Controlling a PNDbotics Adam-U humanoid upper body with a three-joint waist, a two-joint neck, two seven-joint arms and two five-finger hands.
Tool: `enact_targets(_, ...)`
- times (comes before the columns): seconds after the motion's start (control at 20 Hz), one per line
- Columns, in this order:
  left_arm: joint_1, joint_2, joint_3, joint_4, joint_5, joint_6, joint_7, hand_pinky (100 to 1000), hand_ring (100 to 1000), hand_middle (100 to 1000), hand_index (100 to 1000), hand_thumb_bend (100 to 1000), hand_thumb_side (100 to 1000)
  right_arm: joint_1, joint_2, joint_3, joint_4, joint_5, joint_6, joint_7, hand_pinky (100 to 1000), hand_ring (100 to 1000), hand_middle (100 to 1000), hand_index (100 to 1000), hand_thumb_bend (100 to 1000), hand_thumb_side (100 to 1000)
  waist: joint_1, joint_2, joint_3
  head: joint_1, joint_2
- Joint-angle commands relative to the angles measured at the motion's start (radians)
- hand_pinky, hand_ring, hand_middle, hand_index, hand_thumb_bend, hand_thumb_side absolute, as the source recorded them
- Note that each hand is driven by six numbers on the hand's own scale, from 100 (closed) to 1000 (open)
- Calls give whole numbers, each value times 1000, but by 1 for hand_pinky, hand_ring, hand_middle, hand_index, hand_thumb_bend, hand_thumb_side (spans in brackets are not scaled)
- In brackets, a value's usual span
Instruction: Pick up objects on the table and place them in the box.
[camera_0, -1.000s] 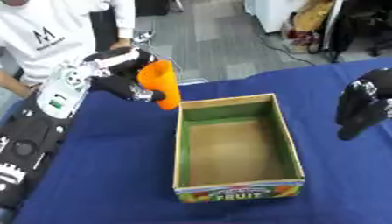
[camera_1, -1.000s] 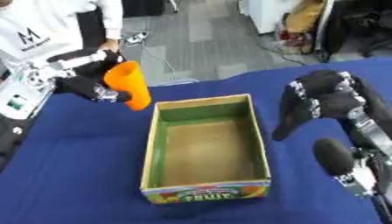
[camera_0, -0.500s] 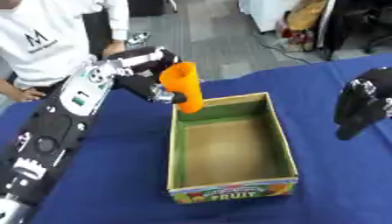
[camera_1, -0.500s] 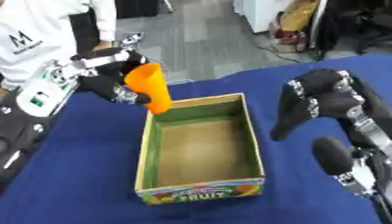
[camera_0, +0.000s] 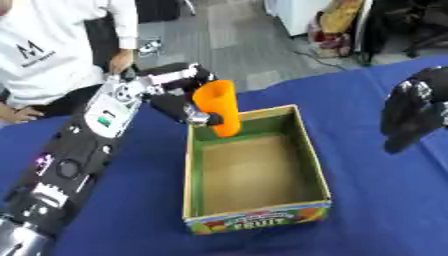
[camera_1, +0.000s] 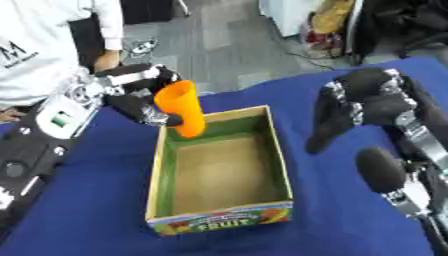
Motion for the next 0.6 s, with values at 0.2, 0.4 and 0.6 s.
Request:
enact_targets(0.2, -24, 18, 3, 11, -91, -31, -43, 594, 668, 758, 856, 897, 450, -22, -5, -1, -15, -10, -101, 121, 100, 360, 380, 538, 116, 996, -5, -24, -1, 5, 4)
enact_targets(0.4, -23, 16, 18, 20, -154, -30, -93, 1000, 1000, 1000, 1000, 1000, 552, -22, -6, -1, -15, -13, -101, 126, 100, 361, 379, 538, 116, 996, -6, -24, 1, 0, 4)
enact_targets(0.6, -22, 15, 33, 24, -158, -39, -87, 1000, 1000, 1000, 1000, 1000, 575, -20, -7, -2, -15, -14, -101, 128, 100, 361, 379, 538, 117, 995, -8, -23, 3, -3, 4)
